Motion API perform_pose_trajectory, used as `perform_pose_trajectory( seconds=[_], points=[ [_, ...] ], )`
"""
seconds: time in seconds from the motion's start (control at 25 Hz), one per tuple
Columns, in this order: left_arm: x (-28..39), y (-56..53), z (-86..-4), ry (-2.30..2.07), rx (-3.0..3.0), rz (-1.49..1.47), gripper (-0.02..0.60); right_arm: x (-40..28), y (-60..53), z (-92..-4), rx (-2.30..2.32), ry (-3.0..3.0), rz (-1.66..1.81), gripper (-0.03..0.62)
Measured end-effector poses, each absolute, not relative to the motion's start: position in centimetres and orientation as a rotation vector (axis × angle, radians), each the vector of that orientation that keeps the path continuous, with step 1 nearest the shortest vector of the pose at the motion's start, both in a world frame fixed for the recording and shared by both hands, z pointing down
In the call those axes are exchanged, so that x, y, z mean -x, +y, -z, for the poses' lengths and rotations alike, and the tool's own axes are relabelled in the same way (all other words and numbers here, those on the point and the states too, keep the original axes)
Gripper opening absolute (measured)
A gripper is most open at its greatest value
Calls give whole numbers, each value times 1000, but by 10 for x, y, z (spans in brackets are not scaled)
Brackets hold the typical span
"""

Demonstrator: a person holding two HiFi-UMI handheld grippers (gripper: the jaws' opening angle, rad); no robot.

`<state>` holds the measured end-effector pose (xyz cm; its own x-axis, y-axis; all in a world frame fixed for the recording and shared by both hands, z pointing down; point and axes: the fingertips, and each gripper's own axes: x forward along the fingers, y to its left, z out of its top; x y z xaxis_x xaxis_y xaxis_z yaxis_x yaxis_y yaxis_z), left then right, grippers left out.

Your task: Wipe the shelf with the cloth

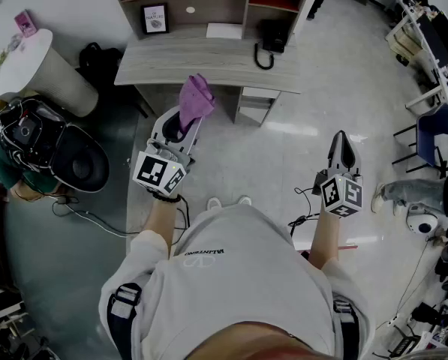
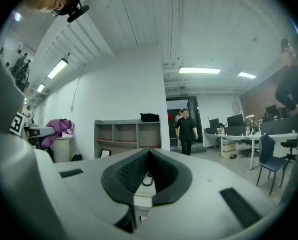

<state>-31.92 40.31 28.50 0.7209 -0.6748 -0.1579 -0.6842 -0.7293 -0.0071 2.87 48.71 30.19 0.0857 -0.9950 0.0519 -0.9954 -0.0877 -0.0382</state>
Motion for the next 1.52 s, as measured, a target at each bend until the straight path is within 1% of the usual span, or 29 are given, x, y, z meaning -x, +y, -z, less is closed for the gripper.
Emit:
perform_pose_trajectory(
  seconds=[0.36,0.56,0.96,1.32,1.52],
  points=[
    [328,391,-280,1106,2858,-232,103,-14,476,-298,-2308,-2115,-92,0],
    [332,391,-281,1095,2868,-248,103,-14,477,-294,-2380,-2109,-90,0],
    [358,374,-292,1035,2916,-256,103,31,463,-303,-2366,-2078,-103,0],
    [331,348,-303,1019,2922,-244,103,14,434,-314,-2336,-2092,-84,0],
    [309,319,-301,1037,2901,-228,103,5,395,-322,-2269,-2161,-100,0]
  ],
)
